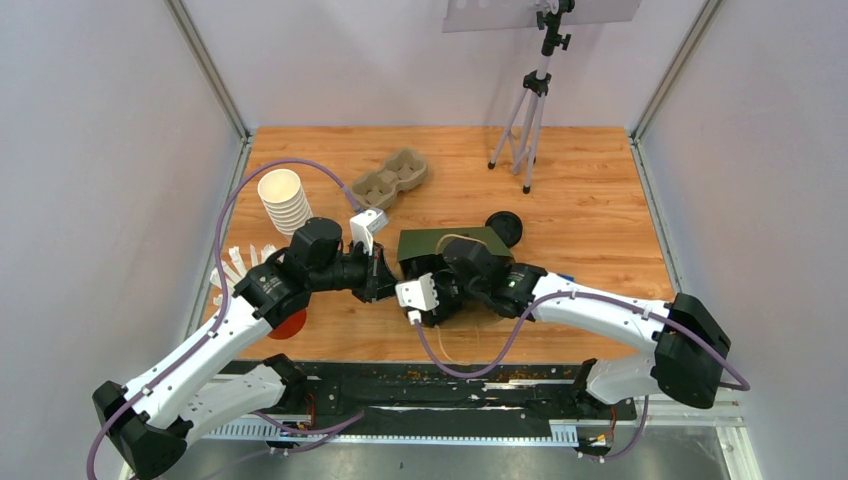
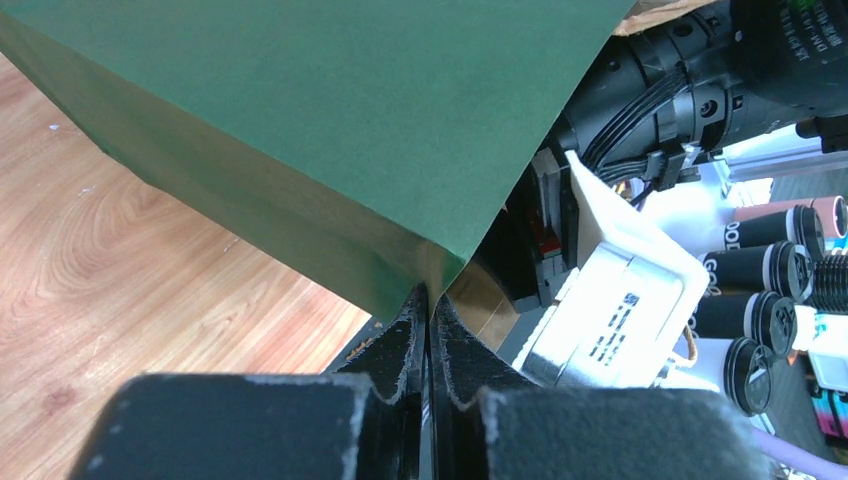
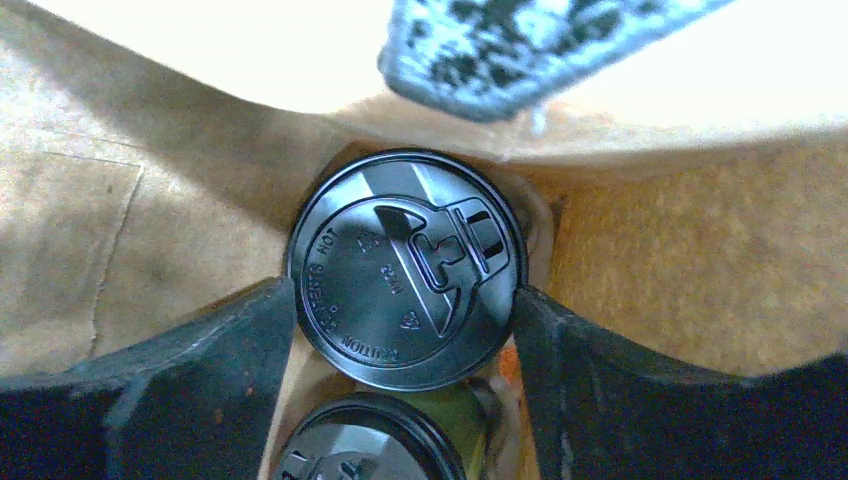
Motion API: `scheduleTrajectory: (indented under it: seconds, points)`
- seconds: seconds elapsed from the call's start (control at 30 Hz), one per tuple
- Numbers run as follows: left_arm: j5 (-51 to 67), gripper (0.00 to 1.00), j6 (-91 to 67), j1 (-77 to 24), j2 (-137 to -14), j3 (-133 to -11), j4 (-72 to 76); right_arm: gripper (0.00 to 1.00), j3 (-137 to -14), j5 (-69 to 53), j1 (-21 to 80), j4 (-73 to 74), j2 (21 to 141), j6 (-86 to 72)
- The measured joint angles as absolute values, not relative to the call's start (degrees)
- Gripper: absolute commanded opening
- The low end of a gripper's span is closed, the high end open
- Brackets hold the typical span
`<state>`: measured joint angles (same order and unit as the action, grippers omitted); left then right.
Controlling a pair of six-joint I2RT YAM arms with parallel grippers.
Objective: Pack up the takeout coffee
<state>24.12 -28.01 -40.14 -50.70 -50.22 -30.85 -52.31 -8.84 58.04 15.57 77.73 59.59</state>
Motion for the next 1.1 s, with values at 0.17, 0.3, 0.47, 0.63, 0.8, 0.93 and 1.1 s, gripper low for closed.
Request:
scheduleTrajectory:
  seconds: [0.17,0.3,0.47,0.63,0.8,0.93,1.1]
  points:
    - [24.12,0.06,-27.99,-40.14,-50.7,-50.3,-30.81,0.98,-51.64,-9.41,57.54,16.1,75.0,58.15]
    - [24.25,0.06,-27.97,-40.14,-50.7,-50.33,-30.76,1.0,-51.64,-10.74,57.21,18.9,72.88,58.15]
    - [24.77,0.06,-27.99,-40.14,-50.7,-50.3,-30.63,1.0,-51.64,-11.14,57.17,22.06,72.71,59.37]
    - [25.17,0.06,-28.03,-40.14,-50.7,-50.33,-30.52,1.0,-51.83,-11.05,57.17,22.37,73.6,61.65]
    - [25.17,0.06,-28.05,-40.14,-50.7,-50.3,-30.52,1.0,-52.75,-11.09,57.17,22.02,74.98,62.54]
    - [25.15,0.06,-28.05,-40.14,-50.7,-50.3,-30.52,1.0,-53.93,-11.46,57.17,22.04,76.31,62.78]
    - [25.15,0.06,-28.05,-40.14,-50.7,-50.3,-30.46,1.0,-54.59,-12.23,57.17,22.04,77.56,63.13]
